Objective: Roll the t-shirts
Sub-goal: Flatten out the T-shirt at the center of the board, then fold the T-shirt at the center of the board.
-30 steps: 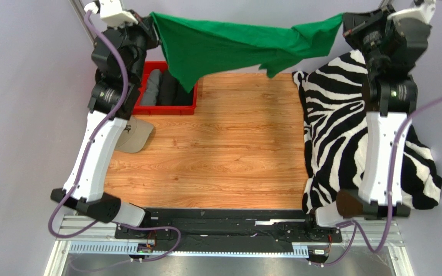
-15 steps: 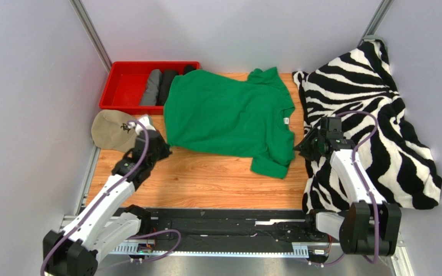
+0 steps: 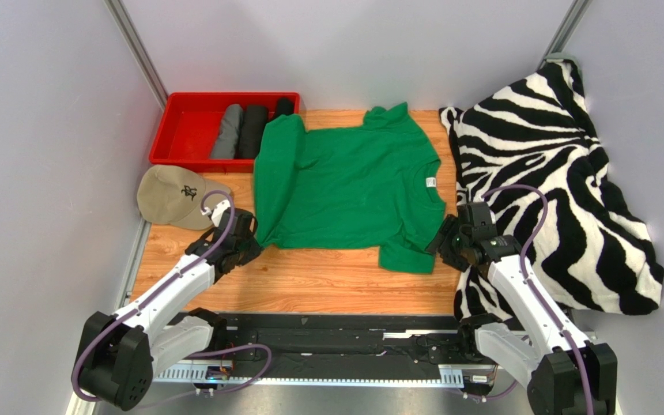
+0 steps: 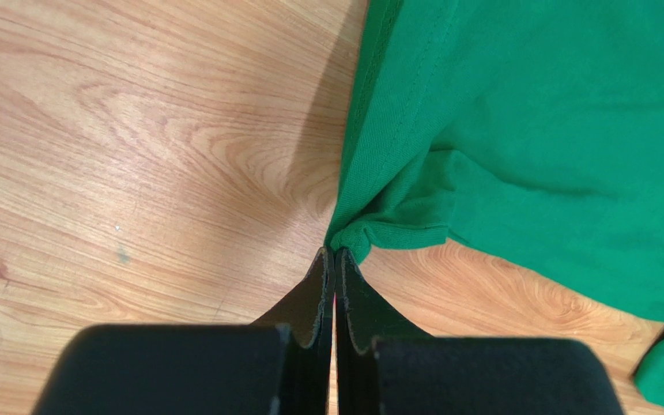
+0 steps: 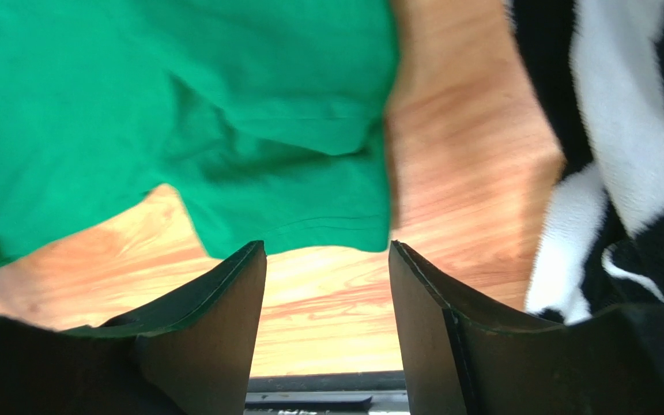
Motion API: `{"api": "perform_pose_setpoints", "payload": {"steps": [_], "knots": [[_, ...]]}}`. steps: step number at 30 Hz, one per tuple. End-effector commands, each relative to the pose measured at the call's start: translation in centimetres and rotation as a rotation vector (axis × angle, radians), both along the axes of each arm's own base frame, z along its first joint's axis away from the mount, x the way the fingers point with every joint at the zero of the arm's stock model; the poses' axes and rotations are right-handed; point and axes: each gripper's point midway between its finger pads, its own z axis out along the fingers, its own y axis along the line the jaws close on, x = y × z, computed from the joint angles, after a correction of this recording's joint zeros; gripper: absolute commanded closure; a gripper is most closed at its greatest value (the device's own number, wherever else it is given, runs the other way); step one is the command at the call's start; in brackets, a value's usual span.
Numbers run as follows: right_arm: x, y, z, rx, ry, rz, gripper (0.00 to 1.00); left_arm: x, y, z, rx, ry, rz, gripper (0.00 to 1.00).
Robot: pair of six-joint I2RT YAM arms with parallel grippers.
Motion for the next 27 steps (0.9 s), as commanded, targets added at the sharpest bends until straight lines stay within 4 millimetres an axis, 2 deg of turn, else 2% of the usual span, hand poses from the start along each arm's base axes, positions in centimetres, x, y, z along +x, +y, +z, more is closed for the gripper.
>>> {"api": "perform_pose_setpoints", "payload": {"steps": [1,10,12,15,16,18,19,20,21,22,24,26,27], "knots": [[-1.3,-1.6,-2.4,-0.051,0.038,-0.112,0.42,1.4,0.2,2.4,-0.013,-0.045,0.065,1.00],[-0.6,0.3,-5.5,0.017,0.059,-0.130,0.46,1.3,1.4,2.8,0.041,-0.051,0.097,1.00],[-0.5,0.7,-5.7,0.041,0.055,-0.138,0.51,1.1,1.9,2.7,0.059,-0.048,0.111,1.00],[0.2,0.8,-5.4,0.050,0.029,-0.146,0.80,0.7,2.7,2.6,0.084,-0.041,0.143,1.00],[0.0,0.7,-5.1,0.040,0.032,-0.140,1.00,0.6,2.9,2.6,0.089,-0.041,0.155,1.00],[0.6,0.4,-3.4,0.022,0.005,-0.137,1.00,0.1,3.7,2.7,0.116,-0.035,0.182,1.00],[-0.3,-0.1,-3.1,-0.005,0.026,-0.132,1.00,0.0,3.9,2.8,0.120,-0.035,0.193,1.00],[0.2,-0.2,-0.9,0.000,-0.032,-0.135,1.00,-0.4,4.2,2.8,0.128,-0.029,0.202,1.00],[0.1,-0.8,0.0,-0.021,-0.054,-0.149,1.00,-0.6,4.6,2.8,0.142,-0.029,0.216,1.00],[-0.9,-1.2,0.4,-0.038,-0.039,-0.151,1.00,-1.0,4.9,2.6,0.143,-0.024,0.235,1.00],[-1.1,-1.7,3.3,-0.031,-0.111,-0.171,1.00,-1.8,5.6,2.6,0.158,-0.018,0.265,1.00],[-2.5,-2.3,4.5,-0.036,-0.110,-0.185,1.00,-2.9,6.2,2.4,0.156,-0.008,0.302,1.00],[-2.8,-2.5,6.3,-0.026,-0.158,-0.200,1.00,-3.1,6.4,2.4,0.155,-0.011,0.310,1.00]]}}
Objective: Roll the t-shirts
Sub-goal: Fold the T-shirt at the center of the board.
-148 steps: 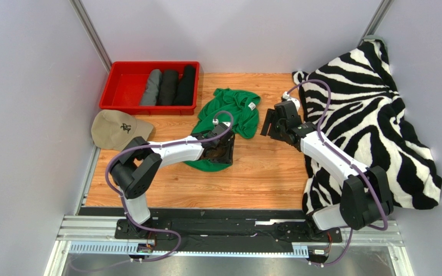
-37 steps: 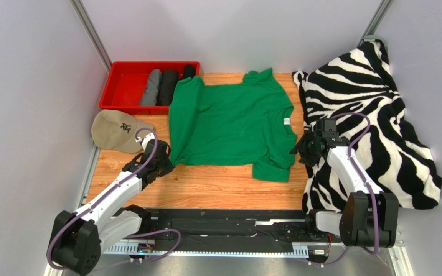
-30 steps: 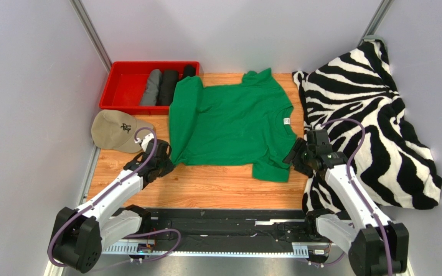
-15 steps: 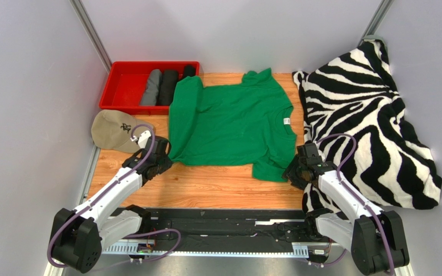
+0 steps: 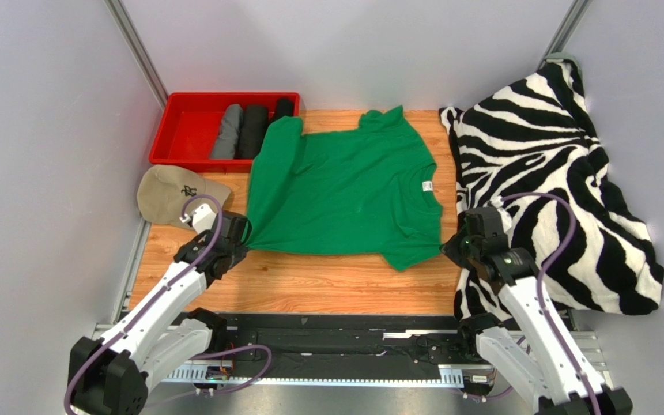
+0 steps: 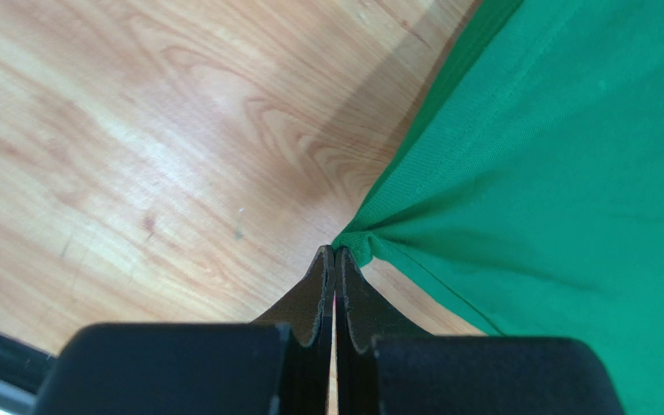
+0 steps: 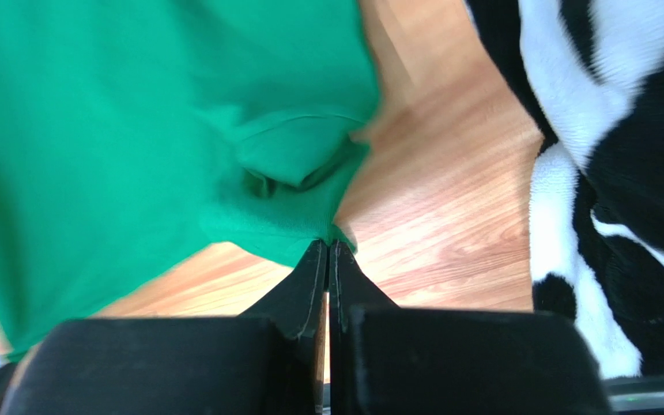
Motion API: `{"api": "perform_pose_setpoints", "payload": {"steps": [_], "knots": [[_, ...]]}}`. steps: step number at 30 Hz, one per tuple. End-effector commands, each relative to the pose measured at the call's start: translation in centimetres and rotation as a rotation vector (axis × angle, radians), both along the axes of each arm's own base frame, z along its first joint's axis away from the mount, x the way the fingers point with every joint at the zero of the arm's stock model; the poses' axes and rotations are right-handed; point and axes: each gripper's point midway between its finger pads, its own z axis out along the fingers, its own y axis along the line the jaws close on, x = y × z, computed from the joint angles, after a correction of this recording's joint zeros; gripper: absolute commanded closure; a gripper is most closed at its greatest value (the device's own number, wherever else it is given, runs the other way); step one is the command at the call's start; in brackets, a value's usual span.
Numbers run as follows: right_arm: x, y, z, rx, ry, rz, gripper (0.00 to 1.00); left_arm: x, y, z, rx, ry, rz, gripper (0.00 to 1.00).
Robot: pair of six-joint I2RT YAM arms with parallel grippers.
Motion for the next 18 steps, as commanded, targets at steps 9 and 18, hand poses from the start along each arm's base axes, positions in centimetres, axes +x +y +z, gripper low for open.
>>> {"api": "perform_pose_setpoints", "payload": {"steps": [9,18], "knots": [[-7.1,-2.7,9.1,0.017,-0.137,-0.078,1.00,-6.0,3.9,1.8,-0.035,-0.077,0.192,1.00],[-8.4,-2.5,10.7,0.056,-0.220,-0.050,1.00,-5.9,2.3,3.5,-0.126,-0.213,0.071,1.00]]}}
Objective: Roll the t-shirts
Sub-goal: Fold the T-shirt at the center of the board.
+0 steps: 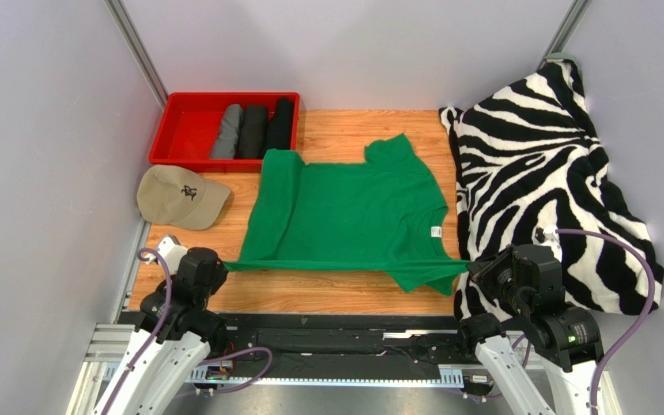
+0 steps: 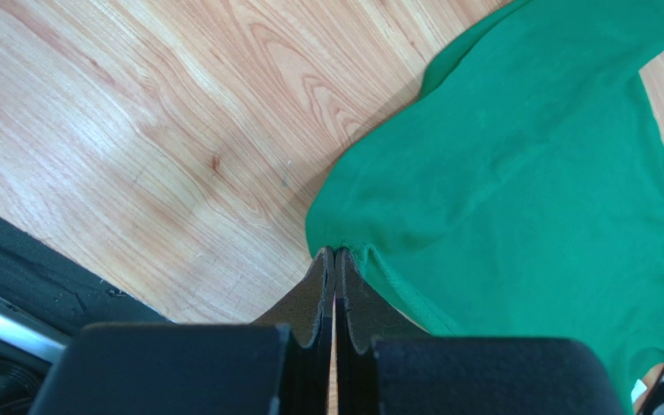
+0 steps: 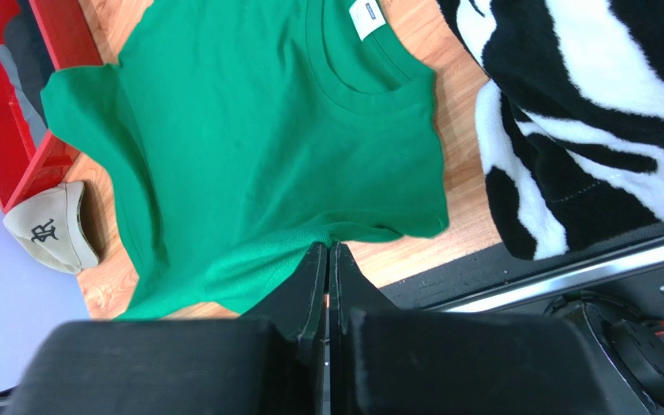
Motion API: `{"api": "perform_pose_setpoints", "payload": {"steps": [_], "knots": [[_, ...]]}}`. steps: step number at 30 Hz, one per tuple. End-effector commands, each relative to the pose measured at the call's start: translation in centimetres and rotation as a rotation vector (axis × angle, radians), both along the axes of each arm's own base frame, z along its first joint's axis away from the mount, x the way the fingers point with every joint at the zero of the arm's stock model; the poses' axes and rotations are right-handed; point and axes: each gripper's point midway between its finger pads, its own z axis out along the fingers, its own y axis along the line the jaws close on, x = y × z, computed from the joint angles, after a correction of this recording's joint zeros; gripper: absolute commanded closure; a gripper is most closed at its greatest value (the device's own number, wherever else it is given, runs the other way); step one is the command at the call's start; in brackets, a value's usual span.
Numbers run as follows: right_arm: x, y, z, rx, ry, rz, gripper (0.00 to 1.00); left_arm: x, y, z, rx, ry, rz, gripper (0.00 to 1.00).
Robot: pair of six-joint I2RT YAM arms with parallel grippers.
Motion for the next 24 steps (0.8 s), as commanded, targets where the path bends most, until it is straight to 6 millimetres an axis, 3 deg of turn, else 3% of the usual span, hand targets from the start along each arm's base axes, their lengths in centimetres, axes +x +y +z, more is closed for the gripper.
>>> {"api": "perform_pose_setpoints", "payload": {"steps": [1,6,12,13,18,24], "knots": [[0.4,0.5,0.0,0.006,-0.013,0.027,1.00,0.7,-0.5,-0.1,0.042,-0.006,-0.072,1.00],[4.2,2.6,-2.8,-0.012,0.075,0.128,1.00,4.0,-1.9,0.3,0.132,0.036,-0.169,1.00],[8.7,3.1,-5.8,-0.088,0.173,0.145,1.00,8.2,-4.2,-0.8,0.201,0.148,-0.259,0.97],[9.1,3.2,-6.1,-0.093,0.185,0.151,1.00,8.7,-4.4,-1.8,0.213,0.191,-0.264,0.97],[11.9,3.0,-7.3,-0.152,0.216,0.147,1.00,10.6,-5.5,-2.8,0.224,0.236,-0.293,0.97],[13.7,2.6,-8.0,-0.211,0.246,0.144,1.00,10.9,-6.1,-4.0,0.216,0.283,-0.317,0.95]]}}
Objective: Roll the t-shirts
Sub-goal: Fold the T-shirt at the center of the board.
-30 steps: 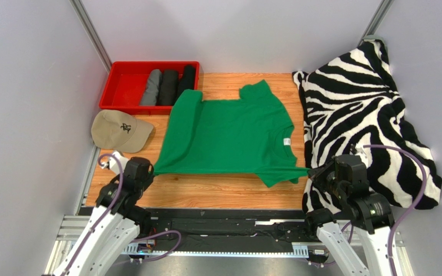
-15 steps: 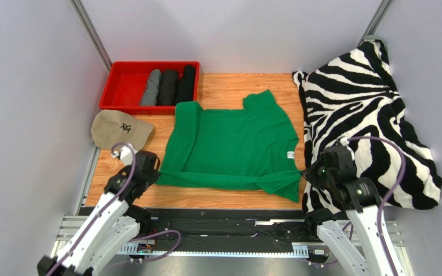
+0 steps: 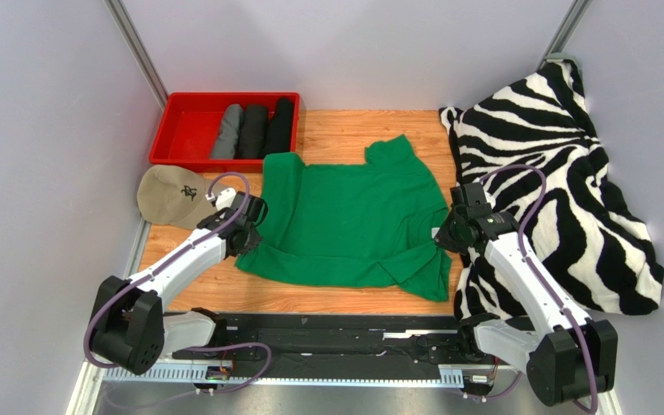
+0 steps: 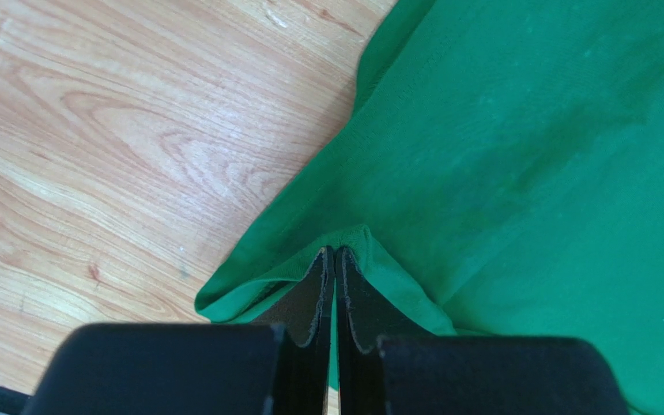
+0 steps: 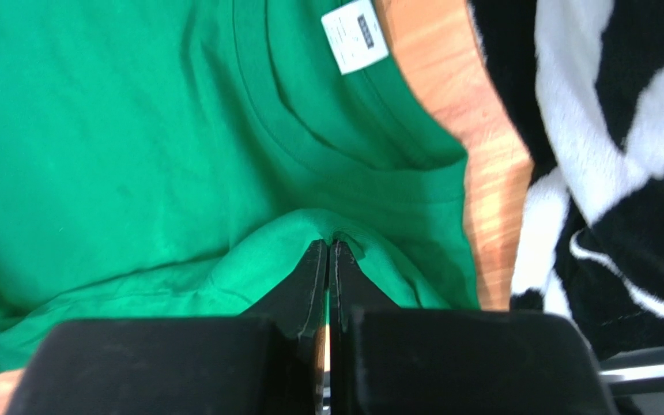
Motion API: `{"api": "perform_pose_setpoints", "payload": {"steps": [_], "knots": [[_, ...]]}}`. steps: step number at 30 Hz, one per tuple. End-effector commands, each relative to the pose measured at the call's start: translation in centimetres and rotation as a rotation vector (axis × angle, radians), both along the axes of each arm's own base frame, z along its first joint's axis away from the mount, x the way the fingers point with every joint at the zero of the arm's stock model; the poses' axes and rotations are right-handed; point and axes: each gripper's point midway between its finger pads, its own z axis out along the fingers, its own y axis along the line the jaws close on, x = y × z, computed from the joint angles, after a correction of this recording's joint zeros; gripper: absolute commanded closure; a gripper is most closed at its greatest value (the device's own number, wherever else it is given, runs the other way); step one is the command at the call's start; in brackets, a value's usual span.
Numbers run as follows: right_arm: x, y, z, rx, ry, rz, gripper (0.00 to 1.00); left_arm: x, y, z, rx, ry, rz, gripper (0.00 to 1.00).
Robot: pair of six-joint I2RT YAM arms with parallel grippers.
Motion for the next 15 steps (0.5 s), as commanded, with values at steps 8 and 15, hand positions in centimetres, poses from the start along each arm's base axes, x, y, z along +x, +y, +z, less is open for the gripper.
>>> {"api": "perform_pose_setpoints", "payload": {"steps": [8,15], "knots": [[5.2,-0.7,11.1,-0.060,-0.317,0.019,1.00,2.7,-0.4,8.3,-0.016,-0.207,-0.060,1.00],[5.6,-1.6,30.4,-0.030,-0.773,-0.015,1.00,0.5,2.7,23.1,0.025,-0.604,-0.089,1.00]]}}
